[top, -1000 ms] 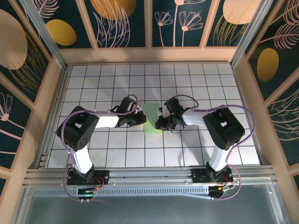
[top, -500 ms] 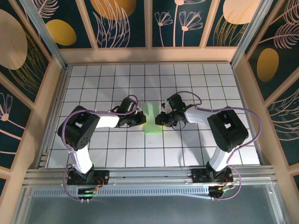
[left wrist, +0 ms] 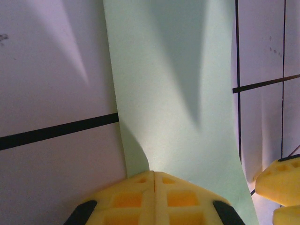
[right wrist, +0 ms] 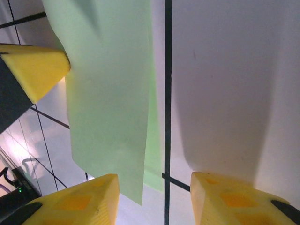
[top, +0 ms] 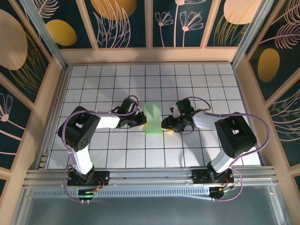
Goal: Fold a paper plane with a square sheet of paper (fold left side to right side)
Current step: Fold the triangle a second time at the center of the table.
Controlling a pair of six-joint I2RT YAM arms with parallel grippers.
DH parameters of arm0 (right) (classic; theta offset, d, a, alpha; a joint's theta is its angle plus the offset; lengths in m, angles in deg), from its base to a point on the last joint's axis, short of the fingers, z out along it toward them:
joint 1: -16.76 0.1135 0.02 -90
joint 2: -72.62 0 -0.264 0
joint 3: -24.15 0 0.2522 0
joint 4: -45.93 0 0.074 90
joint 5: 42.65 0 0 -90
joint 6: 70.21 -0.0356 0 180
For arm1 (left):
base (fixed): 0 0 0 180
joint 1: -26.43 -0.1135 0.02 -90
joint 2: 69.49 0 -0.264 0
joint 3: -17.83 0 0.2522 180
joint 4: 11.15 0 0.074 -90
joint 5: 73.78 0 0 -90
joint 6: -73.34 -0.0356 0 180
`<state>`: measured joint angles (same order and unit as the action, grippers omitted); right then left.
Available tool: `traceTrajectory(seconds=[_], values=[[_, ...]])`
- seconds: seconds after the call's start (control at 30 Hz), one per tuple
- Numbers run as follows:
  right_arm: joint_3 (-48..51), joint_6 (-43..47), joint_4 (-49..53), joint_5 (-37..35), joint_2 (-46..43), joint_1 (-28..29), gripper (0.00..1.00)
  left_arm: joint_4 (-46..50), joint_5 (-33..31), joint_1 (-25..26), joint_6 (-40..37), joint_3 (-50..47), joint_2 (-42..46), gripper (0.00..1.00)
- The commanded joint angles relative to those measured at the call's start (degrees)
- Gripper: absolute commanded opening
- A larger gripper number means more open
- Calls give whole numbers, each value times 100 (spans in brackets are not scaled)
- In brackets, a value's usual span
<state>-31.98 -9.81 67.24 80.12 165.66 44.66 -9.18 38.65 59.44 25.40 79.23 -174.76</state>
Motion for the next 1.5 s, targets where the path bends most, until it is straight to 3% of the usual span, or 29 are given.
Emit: traceTrajectory(seconds=[0.0,0.5,1.47], values=[[106,-232,-270,273,26,85,43,256,-271,40,-93,-63,-114,3],[21,-555,-930,533,395,216,39,282,-265,43,-93,-50,-96,3],[-1131,-279,-1331,779,1490,-371,27,222,-251,64,-62,-35,9,5]])
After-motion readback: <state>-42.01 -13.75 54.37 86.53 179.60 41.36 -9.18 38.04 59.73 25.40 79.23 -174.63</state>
